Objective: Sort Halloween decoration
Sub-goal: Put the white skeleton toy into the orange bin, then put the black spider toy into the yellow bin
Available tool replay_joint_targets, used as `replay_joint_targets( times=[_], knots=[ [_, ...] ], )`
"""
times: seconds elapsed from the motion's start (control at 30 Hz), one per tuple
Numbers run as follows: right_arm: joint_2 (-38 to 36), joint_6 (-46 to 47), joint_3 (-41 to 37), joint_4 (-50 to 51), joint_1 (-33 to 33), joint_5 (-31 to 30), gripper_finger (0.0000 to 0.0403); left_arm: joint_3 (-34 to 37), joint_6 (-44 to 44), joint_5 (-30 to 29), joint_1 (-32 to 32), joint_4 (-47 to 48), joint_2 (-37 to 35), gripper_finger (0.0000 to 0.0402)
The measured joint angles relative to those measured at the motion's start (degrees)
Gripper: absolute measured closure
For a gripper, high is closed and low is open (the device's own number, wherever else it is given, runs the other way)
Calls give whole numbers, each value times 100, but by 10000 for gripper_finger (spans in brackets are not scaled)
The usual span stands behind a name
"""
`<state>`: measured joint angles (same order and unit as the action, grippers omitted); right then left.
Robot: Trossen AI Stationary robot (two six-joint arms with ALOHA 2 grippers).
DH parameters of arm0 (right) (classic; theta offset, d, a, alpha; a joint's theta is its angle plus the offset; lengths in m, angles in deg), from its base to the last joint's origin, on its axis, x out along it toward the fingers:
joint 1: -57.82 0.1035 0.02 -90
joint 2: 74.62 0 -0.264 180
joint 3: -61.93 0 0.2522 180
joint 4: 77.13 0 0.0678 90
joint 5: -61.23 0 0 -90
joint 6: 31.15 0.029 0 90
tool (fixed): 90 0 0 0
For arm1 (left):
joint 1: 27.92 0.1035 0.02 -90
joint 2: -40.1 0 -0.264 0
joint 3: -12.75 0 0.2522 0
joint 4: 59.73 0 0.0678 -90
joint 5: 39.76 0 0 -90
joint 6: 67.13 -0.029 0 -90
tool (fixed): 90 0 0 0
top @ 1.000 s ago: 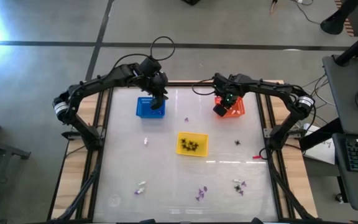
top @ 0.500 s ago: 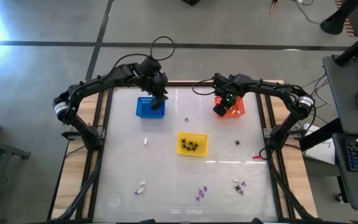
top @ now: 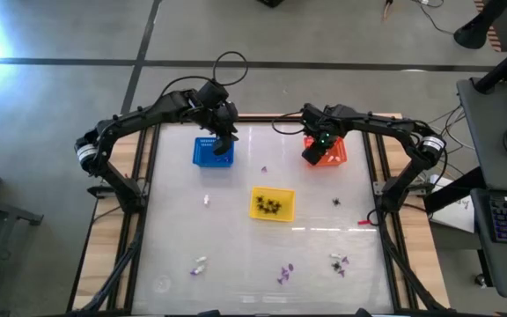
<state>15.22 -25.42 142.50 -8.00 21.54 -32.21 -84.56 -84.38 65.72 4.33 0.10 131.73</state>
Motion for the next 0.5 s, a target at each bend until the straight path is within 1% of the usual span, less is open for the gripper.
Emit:
replay_joint_targets(
  times=[0.17, 0.5],
  knots=[
    [-4, 54, 0, -21, 0, 0, 301, 0, 2, 0, 0, -9, 0, 274],
    [-4, 178, 6, -88, 0, -2, 316, 0, 7, 2, 0, -239, 13, 274]
  ],
)
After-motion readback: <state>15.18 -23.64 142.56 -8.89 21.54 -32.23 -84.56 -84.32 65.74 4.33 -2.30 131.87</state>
